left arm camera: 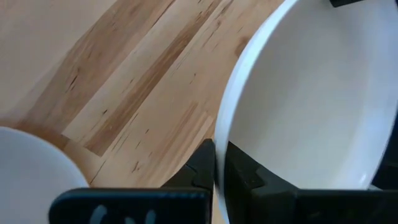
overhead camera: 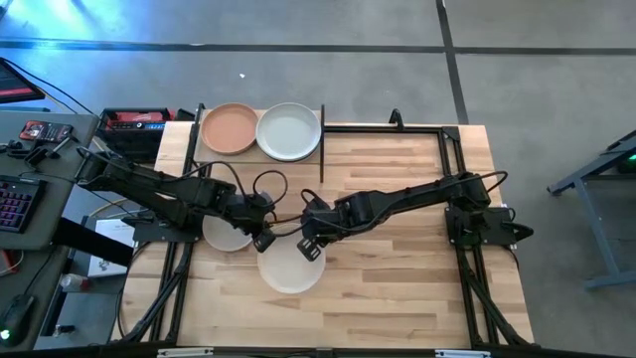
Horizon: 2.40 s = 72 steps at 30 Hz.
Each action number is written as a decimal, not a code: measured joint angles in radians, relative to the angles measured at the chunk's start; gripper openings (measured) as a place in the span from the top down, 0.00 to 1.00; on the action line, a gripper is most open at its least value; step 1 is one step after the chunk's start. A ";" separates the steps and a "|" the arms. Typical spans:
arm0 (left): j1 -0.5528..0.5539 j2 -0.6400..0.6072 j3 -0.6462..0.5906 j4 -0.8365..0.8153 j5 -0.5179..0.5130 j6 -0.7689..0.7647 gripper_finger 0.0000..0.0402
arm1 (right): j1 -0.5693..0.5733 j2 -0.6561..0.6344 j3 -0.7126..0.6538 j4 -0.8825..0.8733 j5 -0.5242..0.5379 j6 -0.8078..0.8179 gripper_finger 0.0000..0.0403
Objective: Place and stack plates onto a shelf
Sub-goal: Stack the white plate into the orange plate on the shelf
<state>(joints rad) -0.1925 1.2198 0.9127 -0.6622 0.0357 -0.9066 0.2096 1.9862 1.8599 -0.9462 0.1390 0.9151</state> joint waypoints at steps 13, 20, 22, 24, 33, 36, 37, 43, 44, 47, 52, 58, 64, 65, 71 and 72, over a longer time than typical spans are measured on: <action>0.009 0.000 0.000 -0.125 0.066 0.052 1.00 | -0.013 -0.013 0.000 0.004 0.029 -0.033 0.70; 0.048 -0.005 0.038 -0.264 0.072 0.108 1.00 | -0.076 -0.047 0.000 -0.018 -0.025 -0.075 0.66; 0.070 -0.011 0.060 -0.303 0.067 0.126 1.00 | -0.092 -0.055 0.000 -0.016 -0.037 -0.095 0.66; 0.099 -0.023 0.085 -0.350 0.057 0.147 1.00 | -0.107 -0.059 0.000 -0.016 -0.042 -0.131 0.66; 0.323 -0.122 0.189 -0.547 -0.004 0.222 0.99 | -0.178 -0.073 0.000 -0.032 -0.101 -0.318 0.66; 0.414 -0.163 0.213 -0.581 -0.024 0.231 0.99 | -0.202 -0.084 0.000 -0.045 -0.120 -0.386 0.66; 0.448 -0.177 0.218 -0.583 -0.026 0.231 0.99 | -0.212 -0.089 0.000 -0.048 -0.129 -0.410 0.66; 0.640 -0.235 0.255 -0.621 -0.047 0.228 0.99 | -0.273 -0.105 0.000 -0.080 -0.141 -0.559 0.66; 0.672 -0.239 0.265 -0.627 -0.056 0.229 0.99 | -0.283 -0.108 0.000 -0.081 -0.141 -0.583 0.66; 0.762 -0.246 0.294 -0.629 -0.105 0.229 0.98 | -0.316 -0.113 0.000 -0.100 -0.142 -0.649 0.66; 0.906 -0.247 0.358 -0.627 -0.176 0.228 0.98 | -0.370 -0.113 0.000 -0.135 -0.143 -0.756 0.66; 1.060 -0.247 0.404 -0.627 -0.268 0.211 0.98 | -0.428 -0.113 0.000 -0.174 -0.144 -0.870 0.66; 1.191 -0.246 0.414 -0.626 -0.311 0.200 0.98 | -0.469 -0.113 0.000 -0.211 -0.143 -0.954 0.66; 1.210 -0.244 0.414 -0.626 -0.314 0.193 0.98 | -0.474 -0.113 0.000 -0.219 -0.143 -0.966 0.66; 1.283 -0.204 0.414 -0.627 -0.314 0.177 0.98 | -0.497 -0.113 0.000 -0.248 -0.143 -1.021 0.66; 1.288 -0.192 0.414 -0.627 -0.310 0.178 0.98 | -0.498 -0.113 0.000 -0.248 -0.144 -1.026 0.66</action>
<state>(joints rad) 1.0960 1.0282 1.3266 -1.2896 -0.2746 -0.7282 -0.2884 1.8732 1.8595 -1.1942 -0.0046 -0.1114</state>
